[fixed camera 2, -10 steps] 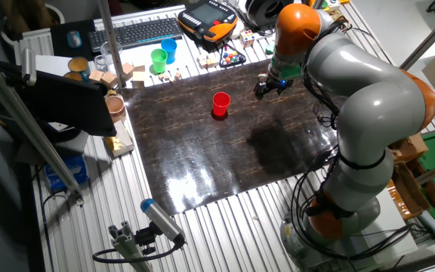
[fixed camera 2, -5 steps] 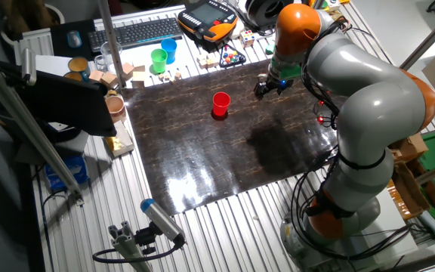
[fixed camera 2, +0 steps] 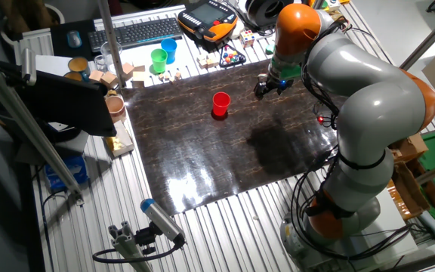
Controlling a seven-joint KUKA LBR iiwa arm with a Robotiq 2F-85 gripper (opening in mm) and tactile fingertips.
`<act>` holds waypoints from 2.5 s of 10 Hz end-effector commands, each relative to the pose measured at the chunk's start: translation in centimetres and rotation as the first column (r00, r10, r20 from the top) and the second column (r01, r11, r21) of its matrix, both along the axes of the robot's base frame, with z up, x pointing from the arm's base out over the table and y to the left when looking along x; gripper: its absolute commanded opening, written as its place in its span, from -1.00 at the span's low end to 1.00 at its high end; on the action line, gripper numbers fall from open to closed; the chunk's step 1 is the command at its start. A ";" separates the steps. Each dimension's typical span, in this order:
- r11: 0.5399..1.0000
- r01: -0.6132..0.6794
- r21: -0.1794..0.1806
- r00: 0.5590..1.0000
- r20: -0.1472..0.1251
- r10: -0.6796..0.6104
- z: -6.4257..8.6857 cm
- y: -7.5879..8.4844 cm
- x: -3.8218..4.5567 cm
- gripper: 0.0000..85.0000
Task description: Pick up the cup
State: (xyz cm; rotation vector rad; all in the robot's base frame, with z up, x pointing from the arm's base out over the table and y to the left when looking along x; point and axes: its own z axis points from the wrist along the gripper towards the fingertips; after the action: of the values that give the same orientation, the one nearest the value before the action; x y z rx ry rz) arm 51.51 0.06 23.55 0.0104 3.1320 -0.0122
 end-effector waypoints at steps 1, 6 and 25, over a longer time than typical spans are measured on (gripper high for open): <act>0.999 0.025 -0.032 1.000 0.010 -0.025 0.1 0.0 -0.01 -0.98; 0.999 0.033 -0.032 0.999 0.006 -0.033 0.0 0.1 0.05 -0.98; 0.952 0.304 -0.017 0.952 -0.032 -0.304 -5.8 1.6 3.46 -0.98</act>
State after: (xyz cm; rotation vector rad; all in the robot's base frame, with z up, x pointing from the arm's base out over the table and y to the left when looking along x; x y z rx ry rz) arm 54.96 1.67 17.73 0.5004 3.1274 -0.0336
